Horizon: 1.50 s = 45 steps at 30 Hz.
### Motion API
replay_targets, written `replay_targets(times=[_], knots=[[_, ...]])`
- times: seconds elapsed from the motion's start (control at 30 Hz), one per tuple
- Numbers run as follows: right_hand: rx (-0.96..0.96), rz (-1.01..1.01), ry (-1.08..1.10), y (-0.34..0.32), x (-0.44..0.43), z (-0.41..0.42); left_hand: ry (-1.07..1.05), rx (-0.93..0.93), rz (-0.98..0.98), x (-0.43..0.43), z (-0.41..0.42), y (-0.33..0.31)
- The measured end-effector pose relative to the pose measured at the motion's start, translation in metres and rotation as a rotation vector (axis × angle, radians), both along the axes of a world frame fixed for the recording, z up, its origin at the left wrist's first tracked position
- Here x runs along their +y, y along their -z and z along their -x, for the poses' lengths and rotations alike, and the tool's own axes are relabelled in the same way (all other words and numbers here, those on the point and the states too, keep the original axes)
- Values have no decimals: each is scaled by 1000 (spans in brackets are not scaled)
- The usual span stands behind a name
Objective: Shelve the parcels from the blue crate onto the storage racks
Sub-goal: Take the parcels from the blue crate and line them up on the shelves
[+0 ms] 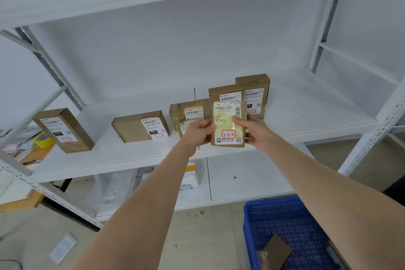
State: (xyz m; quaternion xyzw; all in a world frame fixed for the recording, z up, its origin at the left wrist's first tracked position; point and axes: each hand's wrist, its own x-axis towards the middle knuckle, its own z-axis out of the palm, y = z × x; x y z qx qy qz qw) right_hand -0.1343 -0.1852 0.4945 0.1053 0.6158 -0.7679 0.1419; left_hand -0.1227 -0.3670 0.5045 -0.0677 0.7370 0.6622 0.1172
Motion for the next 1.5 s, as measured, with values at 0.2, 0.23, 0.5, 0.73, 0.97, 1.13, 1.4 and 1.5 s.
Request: replay_targets(times=[0.2,0.23,0.5,0.73,0.97,1.13,1.4,1.5], knots=[[-3,12,8,18,6,4,-24,-24,30,11,0,14],[3,18,6,20,7,5,-25,-28,27,12,1,16],[29,-121,-62,47,-9,20,12,-74,27,6,19,41],[51,-206,43,72,-32,38,48,-117,20,-15,44,53],[67,-370,81,91,-62,54,25,-126,70,-37,69,73],[57,-373,104,100,-81,61,16,-123,85,-53,81,81],[60,-473,80,105,-103,69,-91,-134,99,-74,85,84],[42,-517,124,101,-106,69,-115,-142,73,-75,85,83]])
